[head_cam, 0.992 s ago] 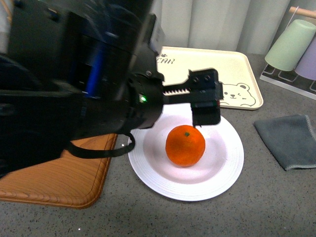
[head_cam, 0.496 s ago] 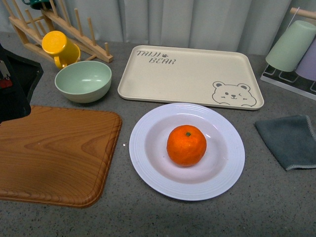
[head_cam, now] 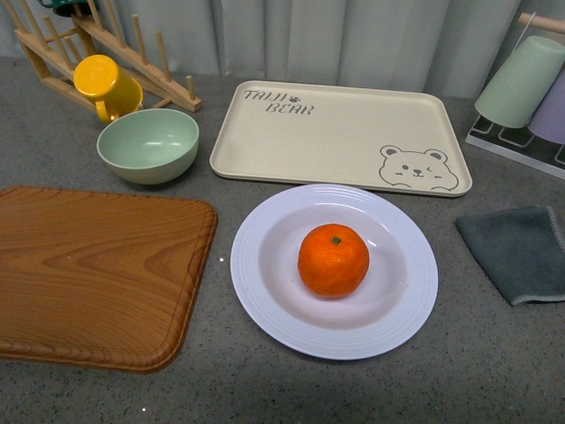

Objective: Place orange and plate with both arms

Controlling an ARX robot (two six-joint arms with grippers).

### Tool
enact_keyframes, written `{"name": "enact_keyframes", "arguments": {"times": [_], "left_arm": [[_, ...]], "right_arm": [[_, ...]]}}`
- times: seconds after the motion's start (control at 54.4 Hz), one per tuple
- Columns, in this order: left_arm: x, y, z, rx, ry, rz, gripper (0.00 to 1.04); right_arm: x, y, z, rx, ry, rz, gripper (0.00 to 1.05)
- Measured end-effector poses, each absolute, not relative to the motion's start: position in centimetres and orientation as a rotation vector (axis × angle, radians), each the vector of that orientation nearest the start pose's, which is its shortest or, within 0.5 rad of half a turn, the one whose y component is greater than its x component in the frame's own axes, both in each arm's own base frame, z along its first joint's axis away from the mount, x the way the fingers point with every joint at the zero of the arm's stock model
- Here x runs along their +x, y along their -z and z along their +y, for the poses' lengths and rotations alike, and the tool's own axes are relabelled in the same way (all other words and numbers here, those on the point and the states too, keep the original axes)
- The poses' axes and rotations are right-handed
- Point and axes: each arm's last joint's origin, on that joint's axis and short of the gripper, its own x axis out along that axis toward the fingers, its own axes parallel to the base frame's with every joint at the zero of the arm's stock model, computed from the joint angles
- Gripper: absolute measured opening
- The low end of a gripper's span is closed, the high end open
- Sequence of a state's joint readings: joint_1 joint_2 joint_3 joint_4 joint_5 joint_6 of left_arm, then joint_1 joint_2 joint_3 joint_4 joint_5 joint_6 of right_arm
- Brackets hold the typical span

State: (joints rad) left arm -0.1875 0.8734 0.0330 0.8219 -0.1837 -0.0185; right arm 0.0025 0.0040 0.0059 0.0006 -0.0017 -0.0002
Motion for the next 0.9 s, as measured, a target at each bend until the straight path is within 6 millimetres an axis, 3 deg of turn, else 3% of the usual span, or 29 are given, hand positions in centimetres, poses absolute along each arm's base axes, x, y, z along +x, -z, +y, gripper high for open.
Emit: {"name": "enact_keyframes", "arguments": {"times": [0.055, 0.459, 0.9], "left_arm": [[14.9, -16.3, -2.1, -0.016, 0.008, 0.013, 0.04], [13.2, -17.1, -0.1, -0.008, -0.004, -0.015, 0.04], [11.7, -17.4, 0.0, -0.007, 0.002, -0.023, 0.04]], "right_arm": [[9.8, -16.5, 0.0, 0.0, -0.004, -0.002, 0.96], [9.8, -16.5, 0.0, 0.0, -0.004, -0.002, 0.96], [9.8, -16.5, 0.0, 0.0, -0.004, -0.002, 0.96]]}}
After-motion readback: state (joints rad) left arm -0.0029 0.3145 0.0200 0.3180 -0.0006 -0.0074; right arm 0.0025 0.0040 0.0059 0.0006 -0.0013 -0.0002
